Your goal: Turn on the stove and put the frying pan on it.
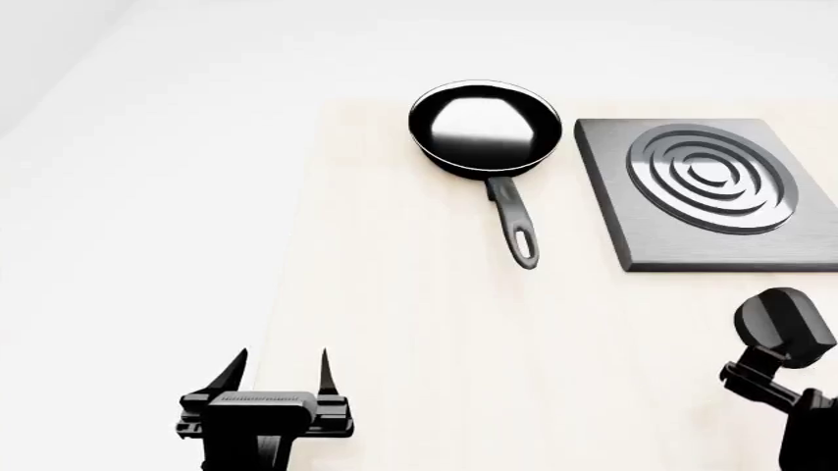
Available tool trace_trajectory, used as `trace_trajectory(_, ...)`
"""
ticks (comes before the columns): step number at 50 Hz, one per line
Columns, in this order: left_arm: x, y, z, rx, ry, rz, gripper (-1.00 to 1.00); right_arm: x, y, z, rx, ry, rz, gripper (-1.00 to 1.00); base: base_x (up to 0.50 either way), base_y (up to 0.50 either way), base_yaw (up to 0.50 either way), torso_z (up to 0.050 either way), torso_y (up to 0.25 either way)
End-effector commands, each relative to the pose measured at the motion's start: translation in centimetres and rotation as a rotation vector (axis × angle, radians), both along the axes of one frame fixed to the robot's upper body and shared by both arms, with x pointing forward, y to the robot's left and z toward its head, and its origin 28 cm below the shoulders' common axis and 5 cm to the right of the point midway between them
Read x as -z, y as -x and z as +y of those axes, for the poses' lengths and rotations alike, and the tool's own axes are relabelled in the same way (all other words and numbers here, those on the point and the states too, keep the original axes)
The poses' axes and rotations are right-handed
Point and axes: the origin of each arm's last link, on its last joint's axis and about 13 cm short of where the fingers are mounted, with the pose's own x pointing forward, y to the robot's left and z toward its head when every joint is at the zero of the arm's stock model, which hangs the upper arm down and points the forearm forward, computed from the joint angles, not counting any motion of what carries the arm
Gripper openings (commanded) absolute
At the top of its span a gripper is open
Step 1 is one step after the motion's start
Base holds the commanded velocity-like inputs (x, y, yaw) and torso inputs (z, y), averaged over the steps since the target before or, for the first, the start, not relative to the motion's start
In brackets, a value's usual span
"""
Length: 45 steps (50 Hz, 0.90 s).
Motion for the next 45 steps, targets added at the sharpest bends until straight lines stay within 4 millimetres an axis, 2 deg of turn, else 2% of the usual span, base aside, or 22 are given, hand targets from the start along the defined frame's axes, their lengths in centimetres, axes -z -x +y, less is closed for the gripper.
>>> trace_trajectory(1, 0.0, 0.0, 0.0, 0.000, -0.001, 0.001, 1.00, -0.1, -0.6, -0.4, 0.006, -0.002, 0.002, 1.00, 0.00, 0.00, 0.00, 0.000, 0.000)
trace_trajectory(20, 0.1, 0.0, 0.0, -0.002, 0.000, 0.005, 1.00, -0.2, -1.4, -1.2, 0.031, -0.019, 0.017, 1.00, 0.00, 0.00, 0.00, 0.000, 0.000)
trace_trajectory(45, 0.1, 0.0, 0.0, -0.004, 0.000, 0.006, 1.00, 0.0, -1.0, -2.6, 0.084, -0.020, 0.039, 1.00, 0.00, 0.00, 0.00, 0.000, 0.000)
